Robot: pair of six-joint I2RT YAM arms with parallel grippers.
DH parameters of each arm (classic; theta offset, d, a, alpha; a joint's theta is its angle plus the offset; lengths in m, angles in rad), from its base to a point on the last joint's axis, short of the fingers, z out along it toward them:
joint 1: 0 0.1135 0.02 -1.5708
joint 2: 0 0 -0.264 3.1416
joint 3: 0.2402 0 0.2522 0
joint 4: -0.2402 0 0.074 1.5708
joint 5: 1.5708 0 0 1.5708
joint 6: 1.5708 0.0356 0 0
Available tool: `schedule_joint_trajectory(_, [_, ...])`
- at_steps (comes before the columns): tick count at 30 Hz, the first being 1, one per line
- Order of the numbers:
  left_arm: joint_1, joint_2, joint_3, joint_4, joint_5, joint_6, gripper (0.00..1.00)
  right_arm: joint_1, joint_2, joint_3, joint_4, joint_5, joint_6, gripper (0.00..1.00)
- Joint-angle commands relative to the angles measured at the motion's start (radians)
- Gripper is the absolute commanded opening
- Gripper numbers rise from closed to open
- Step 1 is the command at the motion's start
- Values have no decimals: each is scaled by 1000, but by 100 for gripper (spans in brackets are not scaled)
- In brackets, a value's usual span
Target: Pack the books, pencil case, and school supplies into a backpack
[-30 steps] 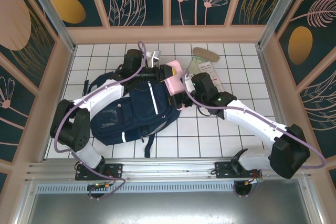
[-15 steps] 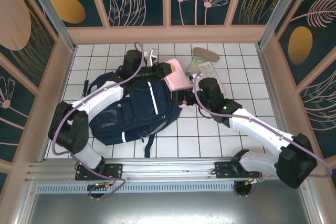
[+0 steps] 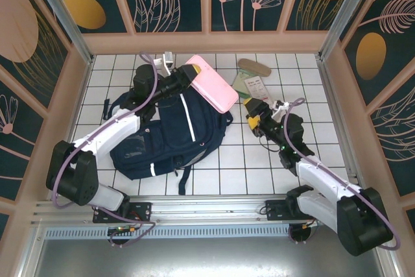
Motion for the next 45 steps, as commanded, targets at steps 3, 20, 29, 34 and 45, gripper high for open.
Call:
schedule_joint_trajectory(3, [-3, -14, -31, 133, 2, -90, 27, 52, 31, 26, 250, -33, 95, 99])
schedule_joint_trajectory(20, [-4, 5, -127, 266, 31, -205, 26, 175, 233, 159, 450, 19, 102, 77])
schedule_joint_trajectory(29, [-4, 12, -150, 267, 30, -201, 33, 189, 241, 197, 424, 39, 91, 42])
schedule_joint_trajectory(34, [-4, 3, -122, 165, 31, -129, 59, 180, 187, 159, 359, 82, 55, 32])
schedule_joint_trajectory(45, [-4, -97, -104, -277, -94, 166, 72, 18, -79, 60, -45, 118, -98, 24])
